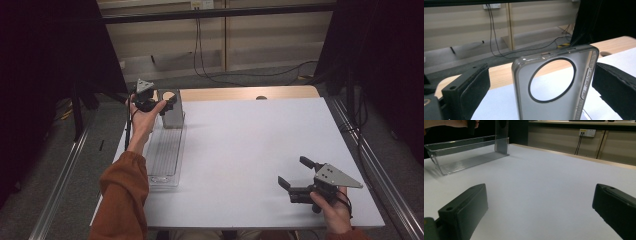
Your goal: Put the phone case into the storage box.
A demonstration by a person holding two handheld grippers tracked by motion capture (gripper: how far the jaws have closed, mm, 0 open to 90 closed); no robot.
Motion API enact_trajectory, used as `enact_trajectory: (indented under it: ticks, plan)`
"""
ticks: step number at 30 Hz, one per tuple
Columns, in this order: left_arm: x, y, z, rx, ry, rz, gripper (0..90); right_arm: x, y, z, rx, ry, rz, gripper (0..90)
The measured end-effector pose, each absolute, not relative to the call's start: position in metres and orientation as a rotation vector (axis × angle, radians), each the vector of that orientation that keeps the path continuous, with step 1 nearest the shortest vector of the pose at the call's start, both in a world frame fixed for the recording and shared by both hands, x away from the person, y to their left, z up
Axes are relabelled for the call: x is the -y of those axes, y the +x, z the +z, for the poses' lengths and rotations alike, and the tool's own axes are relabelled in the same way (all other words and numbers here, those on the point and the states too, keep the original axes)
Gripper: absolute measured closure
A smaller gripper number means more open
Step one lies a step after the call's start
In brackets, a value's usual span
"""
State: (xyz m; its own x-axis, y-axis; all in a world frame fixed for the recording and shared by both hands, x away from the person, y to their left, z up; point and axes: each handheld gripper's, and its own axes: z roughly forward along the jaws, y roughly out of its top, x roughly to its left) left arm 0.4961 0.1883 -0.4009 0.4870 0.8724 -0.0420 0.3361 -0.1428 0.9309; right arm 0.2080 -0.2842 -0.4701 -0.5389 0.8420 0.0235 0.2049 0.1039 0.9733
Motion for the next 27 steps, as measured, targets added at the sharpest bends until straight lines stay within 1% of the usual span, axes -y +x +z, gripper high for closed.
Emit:
enact_trajectory:
  ticks: [5, 9, 13, 17, 19, 27]
  plan:
    - [-0.193, 0.490, -0.399, -1.020, 1.668, 0.678, 2.6, 0.285, 0.210, -0.471, -1.812, 1.037, 1.472, 0.0]
    - [-0.195, 0.486, -0.400, -1.001, 1.650, 0.654, 2.9, 0.285, 0.210, -0.471, -1.807, 1.046, 1.476, 0.0]
    - [-0.198, 0.479, -0.399, -0.972, 1.634, 0.657, 2.9, 0.286, 0.210, -0.471, -1.808, 1.039, 1.469, 0.0]
    - [-0.197, 0.470, -0.398, -0.942, 1.612, 0.639, 2.0, 0.287, 0.208, -0.471, -1.800, 1.046, 1.467, 0.0]
    - [-0.196, 0.466, -0.397, -0.925, 1.628, 0.646, 2.1, 0.287, 0.208, -0.471, -1.801, 1.048, 1.465, 0.0]
    - [-0.196, 0.446, -0.394, -0.864, 1.588, 0.648, 2.7, 0.285, 0.207, -0.470, -1.799, 1.043, 1.451, 0.0]
